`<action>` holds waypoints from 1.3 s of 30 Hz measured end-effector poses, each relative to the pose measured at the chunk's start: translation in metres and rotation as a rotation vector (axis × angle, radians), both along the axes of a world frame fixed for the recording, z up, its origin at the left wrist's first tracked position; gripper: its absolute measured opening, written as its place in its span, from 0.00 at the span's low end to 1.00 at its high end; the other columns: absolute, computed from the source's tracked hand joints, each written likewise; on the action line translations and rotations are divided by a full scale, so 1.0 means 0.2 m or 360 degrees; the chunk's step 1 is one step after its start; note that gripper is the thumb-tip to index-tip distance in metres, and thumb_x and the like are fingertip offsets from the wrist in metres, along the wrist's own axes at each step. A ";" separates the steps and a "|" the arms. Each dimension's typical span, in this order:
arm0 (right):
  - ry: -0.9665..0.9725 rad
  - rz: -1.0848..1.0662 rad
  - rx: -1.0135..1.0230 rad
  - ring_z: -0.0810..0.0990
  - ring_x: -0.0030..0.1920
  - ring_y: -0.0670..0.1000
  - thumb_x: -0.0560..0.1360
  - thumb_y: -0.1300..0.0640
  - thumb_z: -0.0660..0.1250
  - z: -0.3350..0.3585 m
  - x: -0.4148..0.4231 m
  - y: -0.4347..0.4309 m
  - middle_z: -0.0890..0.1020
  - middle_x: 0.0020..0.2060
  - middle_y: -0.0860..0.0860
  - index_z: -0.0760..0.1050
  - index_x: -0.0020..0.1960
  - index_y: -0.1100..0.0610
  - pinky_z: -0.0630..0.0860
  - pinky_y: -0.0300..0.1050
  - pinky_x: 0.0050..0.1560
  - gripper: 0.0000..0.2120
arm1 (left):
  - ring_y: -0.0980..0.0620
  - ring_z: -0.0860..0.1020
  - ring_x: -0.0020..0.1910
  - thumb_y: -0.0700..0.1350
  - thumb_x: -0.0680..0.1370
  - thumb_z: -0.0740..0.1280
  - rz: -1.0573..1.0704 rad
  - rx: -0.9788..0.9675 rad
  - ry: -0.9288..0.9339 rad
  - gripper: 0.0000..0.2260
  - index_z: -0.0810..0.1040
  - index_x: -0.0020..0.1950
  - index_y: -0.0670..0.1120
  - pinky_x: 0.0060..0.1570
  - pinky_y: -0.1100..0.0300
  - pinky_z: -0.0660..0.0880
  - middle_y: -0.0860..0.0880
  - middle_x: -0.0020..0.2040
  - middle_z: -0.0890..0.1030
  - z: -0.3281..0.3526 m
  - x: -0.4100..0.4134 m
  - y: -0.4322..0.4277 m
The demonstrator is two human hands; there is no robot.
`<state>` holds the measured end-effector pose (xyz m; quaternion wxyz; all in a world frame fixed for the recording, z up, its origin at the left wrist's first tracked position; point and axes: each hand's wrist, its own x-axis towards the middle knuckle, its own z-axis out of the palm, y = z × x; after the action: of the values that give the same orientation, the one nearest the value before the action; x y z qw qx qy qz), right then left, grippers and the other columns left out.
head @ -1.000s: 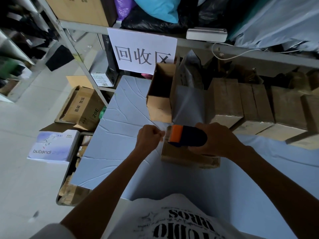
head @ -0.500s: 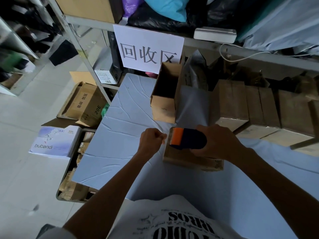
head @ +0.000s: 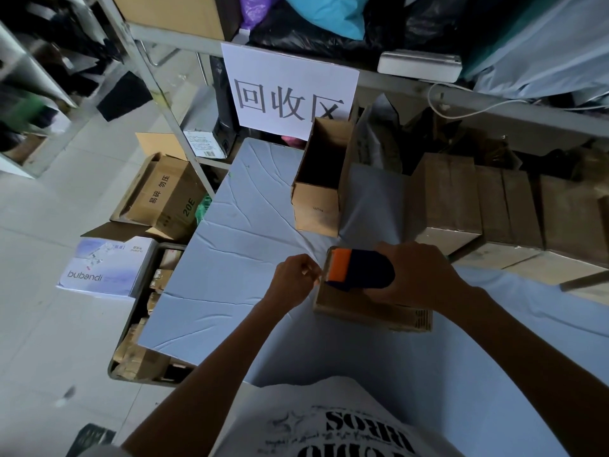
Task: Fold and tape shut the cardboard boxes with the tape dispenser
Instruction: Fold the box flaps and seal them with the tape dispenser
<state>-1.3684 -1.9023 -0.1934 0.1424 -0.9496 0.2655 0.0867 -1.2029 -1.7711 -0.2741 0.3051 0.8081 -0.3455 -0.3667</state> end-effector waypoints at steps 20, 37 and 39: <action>0.0030 0.0009 -0.0101 0.72 0.37 0.43 0.65 0.33 0.69 0.01 0.00 0.03 0.75 0.39 0.43 0.72 0.57 0.49 0.59 0.30 0.33 0.28 | 0.55 0.79 0.38 0.45 0.73 0.74 0.0286 -0.0108 0.0104 0.08 0.80 0.47 0.44 0.35 0.71 0.72 0.47 0.42 0.82 -0.05 -0.02 0.07; 0.0068 0.0072 -0.0080 0.78 0.40 0.45 0.65 0.35 0.69 0.01 0.00 0.04 0.80 0.40 0.45 0.74 0.54 0.50 0.71 0.35 0.41 0.25 | 0.53 0.80 0.36 0.38 0.73 0.70 0.0431 -0.0052 -0.0126 0.04 0.85 0.43 0.42 0.43 0.57 0.79 0.47 0.39 0.84 0.02 -0.14 0.01; 0.0111 0.0107 -0.0067 0.76 0.41 0.44 0.64 0.33 0.69 0.00 0.00 0.03 0.80 0.43 0.44 0.73 0.56 0.49 0.71 0.36 0.43 0.28 | 0.55 0.79 0.33 0.37 0.72 0.70 0.0442 -0.0054 -0.0121 0.04 0.85 0.41 0.42 0.39 0.61 0.77 0.48 0.38 0.84 0.03 -0.15 0.01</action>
<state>-1.3688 -1.8964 -0.1926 0.1100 -0.9571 0.2401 0.1190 -1.2322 -1.7701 -0.2675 0.3534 0.8562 -0.2478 -0.2841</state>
